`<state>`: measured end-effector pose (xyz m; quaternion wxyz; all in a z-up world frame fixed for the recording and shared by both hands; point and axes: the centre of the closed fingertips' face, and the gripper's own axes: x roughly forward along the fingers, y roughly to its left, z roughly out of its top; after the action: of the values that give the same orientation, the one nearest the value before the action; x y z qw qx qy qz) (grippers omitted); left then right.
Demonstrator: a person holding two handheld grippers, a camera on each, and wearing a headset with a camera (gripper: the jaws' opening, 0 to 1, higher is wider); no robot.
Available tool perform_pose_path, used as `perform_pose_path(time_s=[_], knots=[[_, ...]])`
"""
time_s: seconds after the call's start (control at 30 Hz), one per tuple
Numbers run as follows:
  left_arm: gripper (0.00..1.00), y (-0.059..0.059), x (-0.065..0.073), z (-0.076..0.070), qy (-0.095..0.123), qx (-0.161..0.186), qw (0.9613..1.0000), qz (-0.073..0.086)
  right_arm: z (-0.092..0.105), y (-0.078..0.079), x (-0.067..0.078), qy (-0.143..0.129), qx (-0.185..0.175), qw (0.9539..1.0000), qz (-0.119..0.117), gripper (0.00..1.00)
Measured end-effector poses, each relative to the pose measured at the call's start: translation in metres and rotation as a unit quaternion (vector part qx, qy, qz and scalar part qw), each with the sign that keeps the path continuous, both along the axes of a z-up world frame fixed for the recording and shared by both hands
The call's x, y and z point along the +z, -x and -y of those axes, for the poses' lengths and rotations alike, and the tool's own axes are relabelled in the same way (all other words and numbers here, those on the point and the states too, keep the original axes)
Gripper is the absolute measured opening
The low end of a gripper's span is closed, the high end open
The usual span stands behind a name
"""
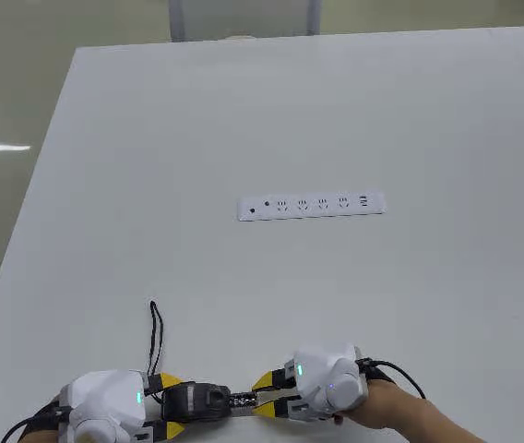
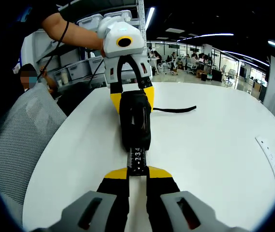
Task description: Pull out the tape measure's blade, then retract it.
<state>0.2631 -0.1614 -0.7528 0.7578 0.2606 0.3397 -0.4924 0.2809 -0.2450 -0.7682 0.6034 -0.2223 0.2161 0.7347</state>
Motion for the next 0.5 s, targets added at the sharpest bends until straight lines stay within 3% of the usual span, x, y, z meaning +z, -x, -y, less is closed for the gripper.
perform_pose_path(time_s=[0.5], knots=[[0.27, -0.001, 0.000, 0.001, -0.001, 0.001, 1.0000, -0.001, 0.013, -0.002, -0.001, 0.004, -0.002, 1.0000, -0.001, 0.10]])
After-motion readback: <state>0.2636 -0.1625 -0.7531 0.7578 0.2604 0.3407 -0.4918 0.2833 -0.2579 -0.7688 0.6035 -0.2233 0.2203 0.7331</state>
